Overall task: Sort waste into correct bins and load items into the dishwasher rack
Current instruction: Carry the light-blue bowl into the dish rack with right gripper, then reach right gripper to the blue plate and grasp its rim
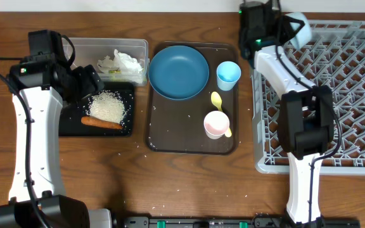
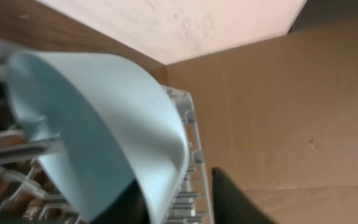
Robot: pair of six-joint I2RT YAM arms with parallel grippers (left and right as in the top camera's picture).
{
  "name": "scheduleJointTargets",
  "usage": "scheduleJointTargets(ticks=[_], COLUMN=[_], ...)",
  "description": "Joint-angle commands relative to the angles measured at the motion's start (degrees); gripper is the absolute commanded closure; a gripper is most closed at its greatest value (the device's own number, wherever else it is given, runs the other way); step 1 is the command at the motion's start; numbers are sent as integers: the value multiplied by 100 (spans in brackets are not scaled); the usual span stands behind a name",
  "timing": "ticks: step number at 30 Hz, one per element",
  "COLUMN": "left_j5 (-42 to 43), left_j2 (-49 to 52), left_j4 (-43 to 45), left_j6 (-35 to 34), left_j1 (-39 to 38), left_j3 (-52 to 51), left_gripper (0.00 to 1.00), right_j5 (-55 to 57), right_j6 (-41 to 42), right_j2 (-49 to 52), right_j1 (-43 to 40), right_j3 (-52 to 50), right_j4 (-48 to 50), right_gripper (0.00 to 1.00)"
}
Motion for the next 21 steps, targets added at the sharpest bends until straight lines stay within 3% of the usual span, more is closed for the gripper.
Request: scheduleJointTargets(ticks=[1,2,6,15,18,21], left_j5=[-50,-50,-50,-50,-50,-50], left_j2=[20,20,20,20,20,20], left_j4=[-15,-15,-15,-15,-15,-15], left_j6=[31,31,31,31,31,31], left_j1=[20,20,20,20,20,20], left_j3=[-74,-74,-74,-74,-74,-74], left_gripper=[6,6,6,6,6,6], right_j5=[17,17,17,-765,-1681,-3379], right_j6=[33,33,33,417,901,1672], right_j2=[131,131,131,-306,-697,-1213], right_j1=[234,275,424,748,863,898], right_j3=[-4,-4,-4,-2,-2,0], right_j4=[-44,-44,-20,9,-323,-1117], right_gripper=[53,40,10,1,1,1])
